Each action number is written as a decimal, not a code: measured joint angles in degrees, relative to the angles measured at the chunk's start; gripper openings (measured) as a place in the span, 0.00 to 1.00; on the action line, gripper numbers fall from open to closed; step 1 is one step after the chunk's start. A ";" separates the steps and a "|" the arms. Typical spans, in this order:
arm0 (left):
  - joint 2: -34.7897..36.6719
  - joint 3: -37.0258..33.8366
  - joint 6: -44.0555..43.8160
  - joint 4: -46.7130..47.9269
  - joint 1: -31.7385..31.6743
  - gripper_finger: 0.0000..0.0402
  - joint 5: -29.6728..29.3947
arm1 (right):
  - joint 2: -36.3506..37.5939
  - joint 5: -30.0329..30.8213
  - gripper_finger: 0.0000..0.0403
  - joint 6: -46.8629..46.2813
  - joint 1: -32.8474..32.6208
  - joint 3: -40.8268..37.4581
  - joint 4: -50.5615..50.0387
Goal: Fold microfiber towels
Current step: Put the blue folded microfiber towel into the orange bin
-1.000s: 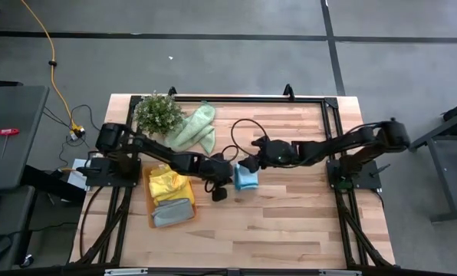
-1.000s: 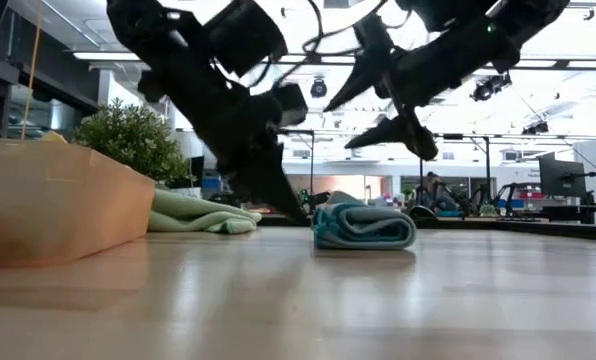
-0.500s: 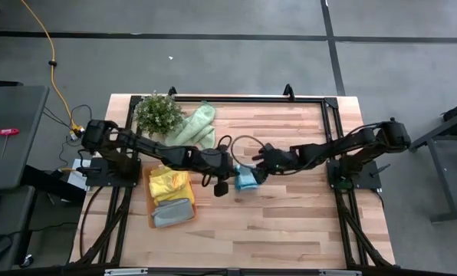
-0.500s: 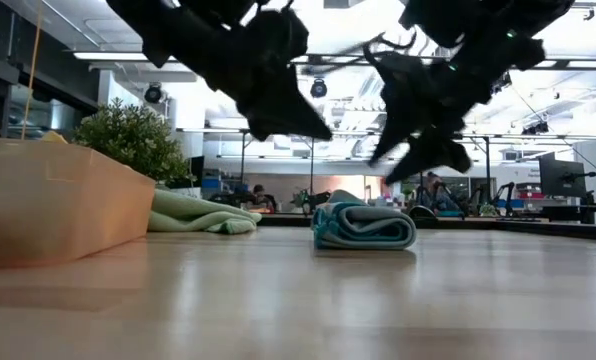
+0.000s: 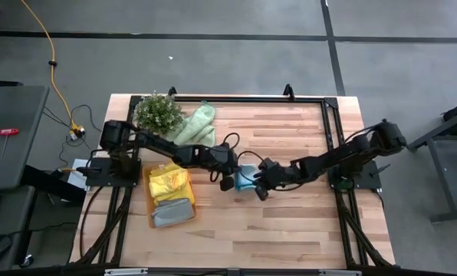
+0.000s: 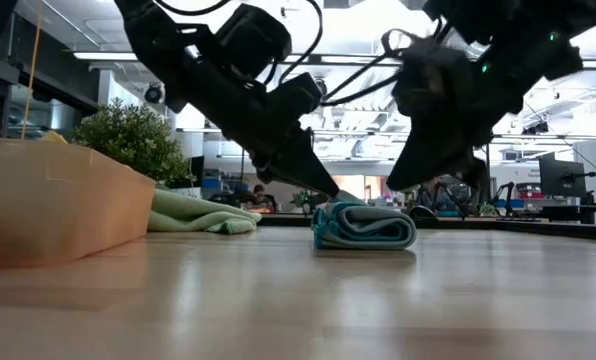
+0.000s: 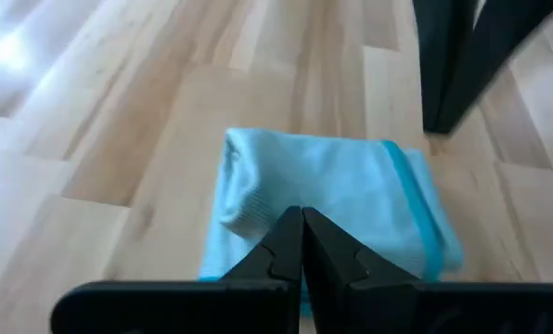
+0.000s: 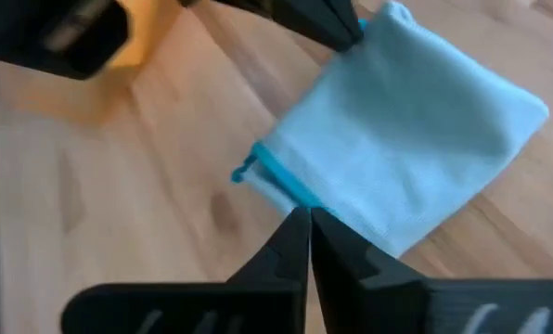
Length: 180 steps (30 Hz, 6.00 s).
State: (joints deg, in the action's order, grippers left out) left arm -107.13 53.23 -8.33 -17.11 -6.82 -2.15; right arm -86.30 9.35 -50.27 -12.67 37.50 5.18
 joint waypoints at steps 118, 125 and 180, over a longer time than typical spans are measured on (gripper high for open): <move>6.10 11.90 2.04 24.60 8.49 0.00 -0.68 | 15.27 1.66 0.46 -7.78 6.19 -0.07 -19.49; -2.77 25.49 29.95 46.06 8.73 0.09 -6.74 | 22.26 5.27 0.46 -8.18 6.17 -0.07 -24.80; -12.70 28.79 46.69 45.48 2.97 0.06 -5.80 | 33.35 14.46 0.46 -13.93 6.15 -0.07 -31.44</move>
State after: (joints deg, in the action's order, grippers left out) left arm -119.84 82.02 38.36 28.37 -3.84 -7.95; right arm -52.95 23.81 -64.21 -6.52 37.43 -26.26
